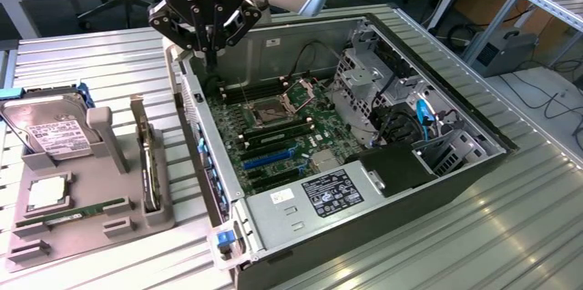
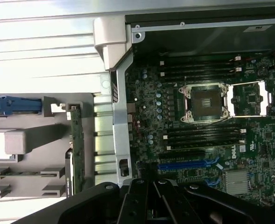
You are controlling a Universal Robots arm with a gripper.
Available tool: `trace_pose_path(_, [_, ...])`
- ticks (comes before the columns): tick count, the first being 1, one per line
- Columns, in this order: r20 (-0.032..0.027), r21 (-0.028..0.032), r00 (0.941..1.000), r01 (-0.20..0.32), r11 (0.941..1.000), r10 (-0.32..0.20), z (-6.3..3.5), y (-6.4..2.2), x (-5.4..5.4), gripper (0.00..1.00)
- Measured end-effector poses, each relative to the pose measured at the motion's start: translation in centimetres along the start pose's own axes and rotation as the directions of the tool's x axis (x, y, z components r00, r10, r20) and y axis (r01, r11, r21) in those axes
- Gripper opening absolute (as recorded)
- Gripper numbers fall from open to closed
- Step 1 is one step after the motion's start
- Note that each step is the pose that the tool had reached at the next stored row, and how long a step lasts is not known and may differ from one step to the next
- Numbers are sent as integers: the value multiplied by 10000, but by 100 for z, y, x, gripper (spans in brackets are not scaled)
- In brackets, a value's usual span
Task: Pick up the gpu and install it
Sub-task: 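Reach for the gpu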
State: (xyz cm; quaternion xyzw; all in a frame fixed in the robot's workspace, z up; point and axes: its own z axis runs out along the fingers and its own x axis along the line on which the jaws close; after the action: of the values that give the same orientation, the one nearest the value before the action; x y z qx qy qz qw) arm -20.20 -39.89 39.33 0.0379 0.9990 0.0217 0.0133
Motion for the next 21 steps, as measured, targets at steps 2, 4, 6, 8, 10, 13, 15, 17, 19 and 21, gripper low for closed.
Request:
trace_pose_path(2, [0,0,10000,0,10000,0,0,-1,9,11])
trace_pose_path(4, [1,-1,10000,0,10000,0,0,-1,18,11])
trace_pose_path(6, [0,0,10000,0,10000,0,-1,-2,26,11])
trace_pose_path(8, [1,0,10000,0,10000,0,-1,-3,35,11])
trace_pose_path(10, [0,0,10000,0,10000,0,-1,-3,46,11])
trace_pose_path(13, [0,0,10000,0,10000,0,-1,-4,60,11])
trace_pose_path(15, [0,1,10000,0,10000,0,-2,-5,69,11])
trace_pose_path(17, [0,1,10000,0,10000,0,-2,-6,79,11])
trace_pose_path(19, [0,1,10000,0,10000,0,-3,-7,90,11])
trace_pose_path(21, [0,1,10000,1,10000,-1,-2,-8,101,11])
